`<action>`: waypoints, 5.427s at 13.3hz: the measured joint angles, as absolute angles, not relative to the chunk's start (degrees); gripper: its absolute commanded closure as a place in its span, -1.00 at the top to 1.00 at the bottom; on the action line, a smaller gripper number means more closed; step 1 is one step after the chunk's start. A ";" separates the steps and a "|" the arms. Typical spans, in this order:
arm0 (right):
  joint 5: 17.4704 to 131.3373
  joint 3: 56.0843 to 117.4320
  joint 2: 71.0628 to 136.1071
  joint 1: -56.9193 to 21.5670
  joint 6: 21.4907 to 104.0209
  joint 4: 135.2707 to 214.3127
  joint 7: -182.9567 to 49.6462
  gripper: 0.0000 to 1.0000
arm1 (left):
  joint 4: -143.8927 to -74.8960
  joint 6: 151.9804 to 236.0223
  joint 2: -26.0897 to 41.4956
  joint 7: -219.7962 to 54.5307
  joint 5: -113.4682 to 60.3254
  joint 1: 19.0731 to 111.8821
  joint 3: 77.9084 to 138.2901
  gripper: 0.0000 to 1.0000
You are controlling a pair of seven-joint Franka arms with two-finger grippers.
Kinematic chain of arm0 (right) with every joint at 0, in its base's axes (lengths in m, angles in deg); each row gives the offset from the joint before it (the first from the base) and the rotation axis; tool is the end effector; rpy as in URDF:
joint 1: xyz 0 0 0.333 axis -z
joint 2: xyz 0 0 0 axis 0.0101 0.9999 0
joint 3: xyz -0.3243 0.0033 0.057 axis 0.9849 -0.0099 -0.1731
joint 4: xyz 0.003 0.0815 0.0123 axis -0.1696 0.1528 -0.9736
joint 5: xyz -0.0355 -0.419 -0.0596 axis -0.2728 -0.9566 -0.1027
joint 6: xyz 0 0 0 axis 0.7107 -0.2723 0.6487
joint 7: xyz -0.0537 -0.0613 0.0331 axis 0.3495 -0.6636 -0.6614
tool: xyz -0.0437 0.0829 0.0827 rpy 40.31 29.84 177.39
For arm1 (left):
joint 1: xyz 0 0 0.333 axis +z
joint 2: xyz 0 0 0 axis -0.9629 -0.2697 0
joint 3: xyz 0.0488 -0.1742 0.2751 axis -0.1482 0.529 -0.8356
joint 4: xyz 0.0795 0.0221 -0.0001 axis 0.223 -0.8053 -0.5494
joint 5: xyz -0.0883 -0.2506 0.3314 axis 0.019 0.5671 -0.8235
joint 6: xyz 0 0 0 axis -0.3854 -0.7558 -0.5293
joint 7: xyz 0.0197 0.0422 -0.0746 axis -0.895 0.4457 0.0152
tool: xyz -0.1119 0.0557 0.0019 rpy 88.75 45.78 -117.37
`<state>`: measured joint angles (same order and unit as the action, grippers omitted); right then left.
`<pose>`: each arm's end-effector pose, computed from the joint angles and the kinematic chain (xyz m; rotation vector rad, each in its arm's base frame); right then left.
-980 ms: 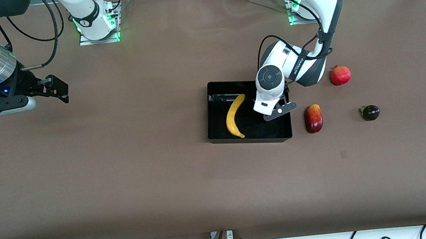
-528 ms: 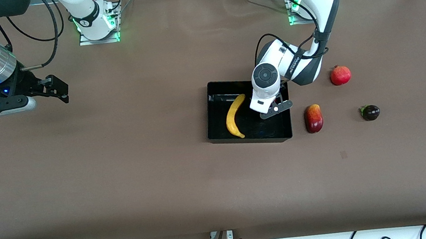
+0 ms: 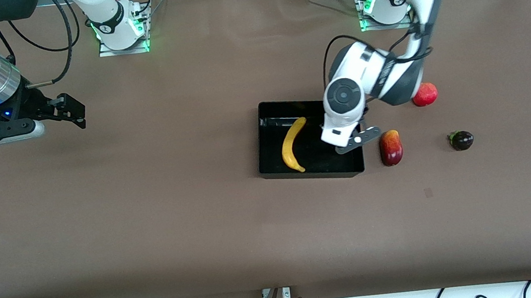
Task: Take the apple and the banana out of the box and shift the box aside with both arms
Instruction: 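Lift the apple out and place it beside the red apple, then move the left gripper back over the box to the banana, then grasp the yellow banana with the left gripper and lift it, then carry the banana beside the mango and lower it onto the table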
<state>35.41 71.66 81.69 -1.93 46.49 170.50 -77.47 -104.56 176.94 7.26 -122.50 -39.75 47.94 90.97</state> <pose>0.5990 0.1112 0.5774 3.1140 0.1491 0.0874 0.5865 -0.2956 0.3023 -2.8187 -0.4300 0.3686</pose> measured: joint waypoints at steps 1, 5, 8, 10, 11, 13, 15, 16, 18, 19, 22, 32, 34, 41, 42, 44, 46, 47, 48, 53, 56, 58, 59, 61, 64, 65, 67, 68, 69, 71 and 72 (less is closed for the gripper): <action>35.41 71.66 81.69 -1.93 46.49 170.49 -77.47 1.00 | -102.66 171.76 8.27 -117.33 -39.88 50.17 90.86 -0.65; 35.41 71.65 81.69 -1.94 46.49 170.49 -77.47 1.00 | -112.27 176.32 12.18 -95.64 -40.12 62.96 90.53 -0.59; 35.41 71.65 81.69 -1.94 46.49 170.49 -77.47 1.00 | -132.67 197.21 17.68 -91.41 -40.12 65.56 90.70 -0.58; 35.41 71.65 81.69 -1.94 46.48 170.49 -77.47 1.00 | -141.71 205.02 19.54 -91.41 -40.11 65.01 91.37 -0.50; 35.41 71.65 81.69 -1.94 46.47 170.49 -77.47 1.00 | -144.43 207.53 19.86 -91.41 -40.11 64.79 91.58 -0.01; 35.41 71.65 81.69 -1.94 46.47 170.50 -77.47 1.00 | -147.73 211.39 19.92 -91.41 -40.11 64.56 91.71 1.00; 35.41 71.65 81.69 -1.94 46.46 170.50 -77.47 1.00 | -148.01 211.91 20.23 -91.41 -40.12 64.55 91.78 1.00; 35.41 71.65 81.69 -1.94 46.46 170.50 -77.47 1.00 | -147.10 210.72 20.88 -91.41 -40.11 64.56 91.81 1.00; 35.41 71.65 81.69 -1.93 46.46 170.50 -77.47 1.00 | -140.85 200.62 23.06 -91.41 -40.11 64.57 93.03 1.00; 35.41 71.66 81.69 -1.93 46.46 170.50 -77.47 1.00 | -135.76 193.71 23.89 -91.43 -40.11 64.54 94.38 1.00; 35.41 71.66 81.69 -1.93 46.46 170.50 -77.47 1.00 | -122.38 183.44 23.78 -91.48 -39.88 64.35 101.22 1.00; 35.41 71.67 81.69 -1.93 46.45 170.49 -77.47 1.00 | -111.32 209.66 -2.70 -113.37 -43.26 54.48 111.20 1.00; 35.41 71.67 81.69 -1.93 46.45 170.49 -77.47 1.00 | -111.28 211.16 -4.70 -114.95 -45.75 54.02 111.20 1.00; 35.41 71.67 81.69 -1.93 46.45 170.49 -77.47 1.00 | -111.20 212.86 -7.26 -123.92 -53.69 52.82 111.20 -1.00; 35.41 71.67 81.69 -1.94 46.45 170.49 -77.47 1.00 | -111.09 212.88 -7.26 -124.06 -53.70 52.85 111.19 -1.00; 35.41 71.67 81.69 -1.93 46.45 170.49 -77.47 1.00 | -110.53 212.88 -7.11 -124.14 -53.72 53.00 111.16 -1.00; 35.41 71.67 81.68 -1.94 46.45 170.49 -77.47 1.00 | -109.54 212.00 -6.04 -124.19 -53.72 53.43 111.16 -1.00; 35.41 71.67 81.69 -1.93 46.45 170.49 -77.47 1.00 | -108.69 209.63 -4.57 -124.20 -53.72 53.71 111.15 -1.00; 35.41 71.67 81.69 -1.94 46.45 170.50 -77.47 1.00 | -107.75 206.50 -2.34 -124.20 -53.72 54.35 111.21 -1.00; 35.41 71.67 81.69 -1.94 46.45 170.49 -77.47 1.00 | -106.95 190.93 8.93 -120.40 -53.71 61.81 112.61 -1.00; 35.41 71.67 81.68 -1.93 46.45 170.49 -77.47 1.00 | -107.02 185.56 10.16 -103.02 -53.70 69.86 112.50 -1.00; 35.41 71.67 81.68 -1.93 46.45 170.49 -77.47 1.00 | -107.21 185.15 9.81 -90.93 -53.69 75.97 112.44 -1.00; 35.41 71.67 81.69 -1.94 46.45 170.49 -77.47 1.00 | -107.34 185.14 9.42 -85.43 -53.69 78.79 112.42 -1.00; 35.41 71.67 81.69 -1.93 46.45 170.49 -77.47 1.00 | -107.71 185.29 7.81 -79.05 -53.68 83.53 112.41 -1.00; 35.41 71.67 81.68 -1.93 46.45 170.49 -77.47 1.00 | -110.31 189.93 4.12 -76.87 -53.69 87.99 112.42 -1.00; 35.41 71.67 81.68 -1.94 46.45 170.49 -77.47 1.00 | -112.02 193.42 3.06 -76.48 -53.70 89.12 112.41 -1.00; 35.41 71.67 81.68 -1.93 46.45 170.49 -77.47 1.00 | -115.44 200.62 1.21 -73.15 -53.82 91.39 112.33 -0.73; 35.41 71.66 81.68 -1.94 46.45 170.49 -77.47 1.00 | -116.48 203.49 0.17 -71.15 -53.85 92.69 112.31 -0.02; 35.41 71.64 81.68 -1.94 46.45 170.49 -77.47 1.00 | -116.95 205.31 -0.97 -69.59 -53.86 93.92 112.31 0.99; 35.41 71.56 81.67 -1.96 46.45 170.49 -77.47 1.00 | -116.96 206.09 -2.01 -68.21 -53.88 95.17 112.35 1.00; 35.41 71.56 81.67 -1.97 46.45 170.49 -77.47 1.00 | -116.65 205.55 -1.67 -68.05 -53.89 95.24 112.51 1.00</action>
<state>35.41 71.56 81.67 -1.97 46.45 170.49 -77.47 -116.65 205.55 -1.67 -68.05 -53.89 95.24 112.51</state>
